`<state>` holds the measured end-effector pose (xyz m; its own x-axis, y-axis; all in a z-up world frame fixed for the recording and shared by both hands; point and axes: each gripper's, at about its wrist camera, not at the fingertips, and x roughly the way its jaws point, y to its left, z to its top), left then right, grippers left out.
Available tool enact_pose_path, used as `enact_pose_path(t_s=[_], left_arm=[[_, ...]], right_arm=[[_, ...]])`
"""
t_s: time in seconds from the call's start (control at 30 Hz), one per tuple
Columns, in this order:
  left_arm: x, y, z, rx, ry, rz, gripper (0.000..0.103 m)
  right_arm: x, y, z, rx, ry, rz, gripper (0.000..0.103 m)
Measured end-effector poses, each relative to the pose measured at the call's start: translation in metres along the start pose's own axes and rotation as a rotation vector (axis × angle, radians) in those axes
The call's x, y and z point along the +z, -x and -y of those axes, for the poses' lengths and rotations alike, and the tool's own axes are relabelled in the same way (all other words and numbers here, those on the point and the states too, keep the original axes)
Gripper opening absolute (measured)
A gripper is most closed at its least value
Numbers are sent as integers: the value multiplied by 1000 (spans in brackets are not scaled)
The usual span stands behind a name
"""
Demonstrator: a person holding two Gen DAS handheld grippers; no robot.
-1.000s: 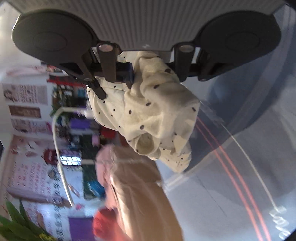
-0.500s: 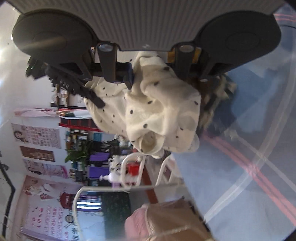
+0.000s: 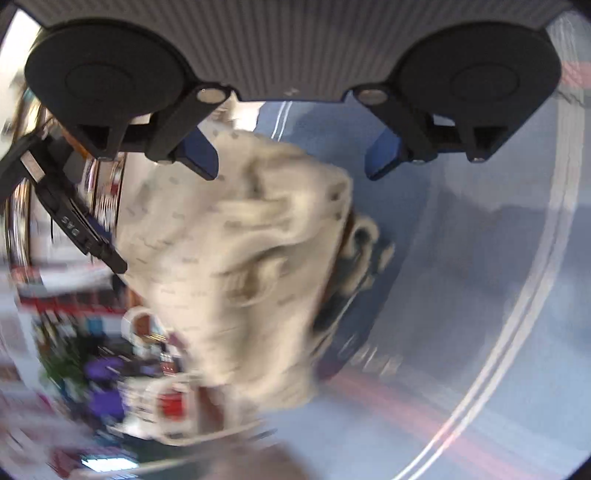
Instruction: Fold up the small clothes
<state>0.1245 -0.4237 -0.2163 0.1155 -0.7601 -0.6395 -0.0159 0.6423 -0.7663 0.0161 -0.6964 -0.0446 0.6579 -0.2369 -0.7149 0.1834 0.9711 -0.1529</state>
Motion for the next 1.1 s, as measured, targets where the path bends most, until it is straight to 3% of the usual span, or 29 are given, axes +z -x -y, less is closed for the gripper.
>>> enact_pose_path(t_s=[0.1, 0.2, 0.3, 0.33, 0.4, 0.53, 0.63, 0.8, 0.93, 1.0, 1.03, 1.1], left_arm=[[-6, 36, 43, 75, -364, 141, 87], [-10, 43, 85, 97, -693, 232, 83], [-11, 30, 113, 130, -910, 203, 71], [-10, 21, 121, 127, -948, 182, 66], [-8, 1, 129, 161, -996, 136, 62], [-8, -28, 122, 288, -979, 103, 61], [-7, -40, 111, 294, -937, 85, 64], [-4, -55, 108, 324, -958, 87, 69], [-1, -65, 107, 337, -960, 78, 75], [3, -72, 109, 351, -953, 76, 83], [4, -74, 107, 369, -944, 77, 93], [7, -76, 103, 366, -919, 72, 95]], right_arm=[[-14, 43, -6, 61, 124, 157, 103], [-27, 59, -10, 211, 142, 159, 100], [-38, 59, -14, 290, 152, 112, 84], [-39, 57, -17, 312, 176, 103, 84], [-47, 51, -21, 344, 233, 94, 84], [-58, 34, -31, 273, 304, 15, 85], [-67, 27, -28, 281, 288, 2, 85], [-77, 21, -31, 282, 259, -1, 90], [-81, 12, -30, 289, 257, -1, 94], [-83, 11, -30, 290, 264, 4, 97], [-84, 9, -31, 287, 267, 6, 100], [-87, 7, -33, 281, 265, 2, 103]])
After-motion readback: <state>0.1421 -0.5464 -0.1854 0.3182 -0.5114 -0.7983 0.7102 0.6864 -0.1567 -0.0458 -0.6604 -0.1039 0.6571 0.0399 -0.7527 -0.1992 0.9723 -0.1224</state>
